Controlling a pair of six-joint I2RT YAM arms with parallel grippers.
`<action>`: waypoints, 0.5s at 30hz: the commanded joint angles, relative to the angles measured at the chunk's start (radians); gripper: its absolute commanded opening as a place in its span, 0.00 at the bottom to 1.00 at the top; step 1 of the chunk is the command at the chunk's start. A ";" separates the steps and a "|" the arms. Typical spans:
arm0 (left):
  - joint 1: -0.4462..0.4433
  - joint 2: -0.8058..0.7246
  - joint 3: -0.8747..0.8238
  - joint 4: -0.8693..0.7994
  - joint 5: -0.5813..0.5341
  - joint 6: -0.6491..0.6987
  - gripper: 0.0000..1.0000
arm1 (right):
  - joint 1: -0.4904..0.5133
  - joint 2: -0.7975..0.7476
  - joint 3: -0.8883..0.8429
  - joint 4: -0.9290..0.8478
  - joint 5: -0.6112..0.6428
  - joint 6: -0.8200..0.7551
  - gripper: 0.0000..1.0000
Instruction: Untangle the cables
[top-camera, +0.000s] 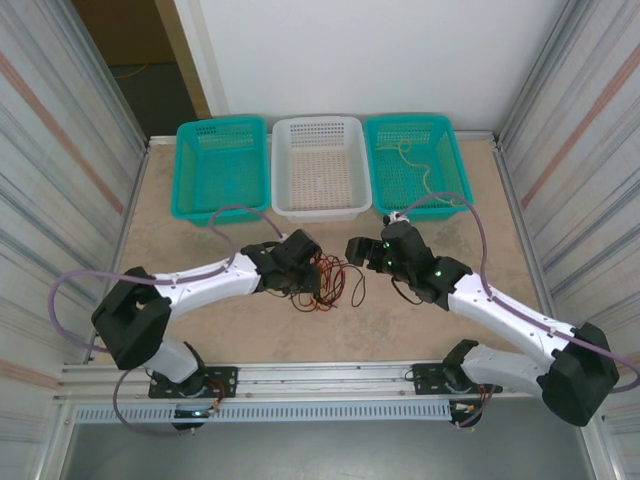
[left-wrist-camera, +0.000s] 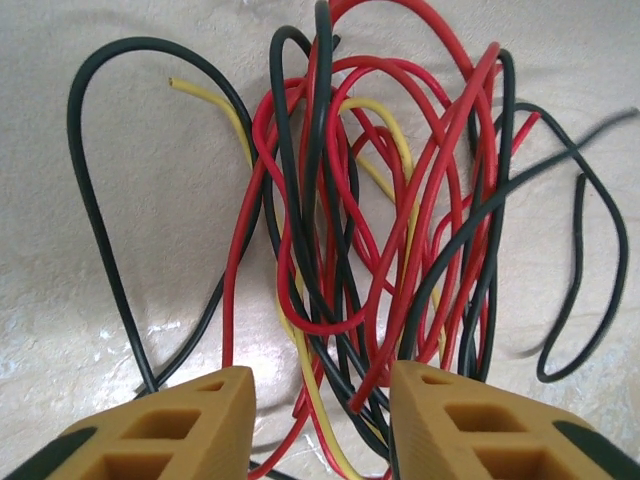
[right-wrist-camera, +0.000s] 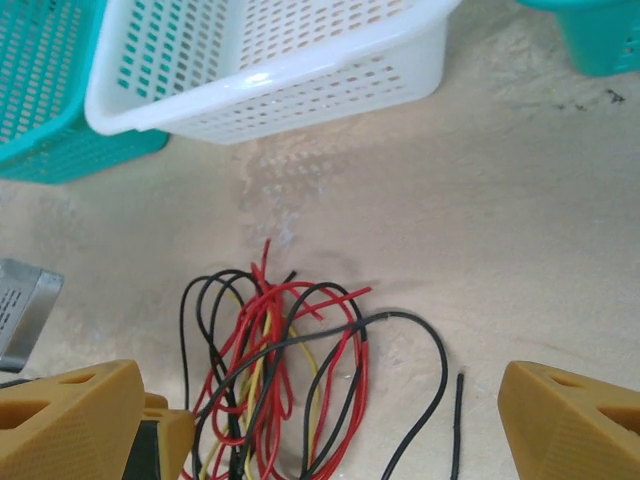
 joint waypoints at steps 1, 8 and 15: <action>-0.005 0.021 0.017 -0.007 -0.012 0.003 0.37 | -0.017 0.008 -0.017 0.021 -0.113 -0.027 0.87; -0.012 -0.075 -0.006 -0.013 -0.029 -0.016 0.43 | 0.005 0.002 -0.031 0.015 -0.209 -0.058 0.83; -0.015 -0.089 -0.042 0.042 0.007 -0.063 0.51 | 0.129 0.121 -0.034 0.069 -0.273 0.017 0.67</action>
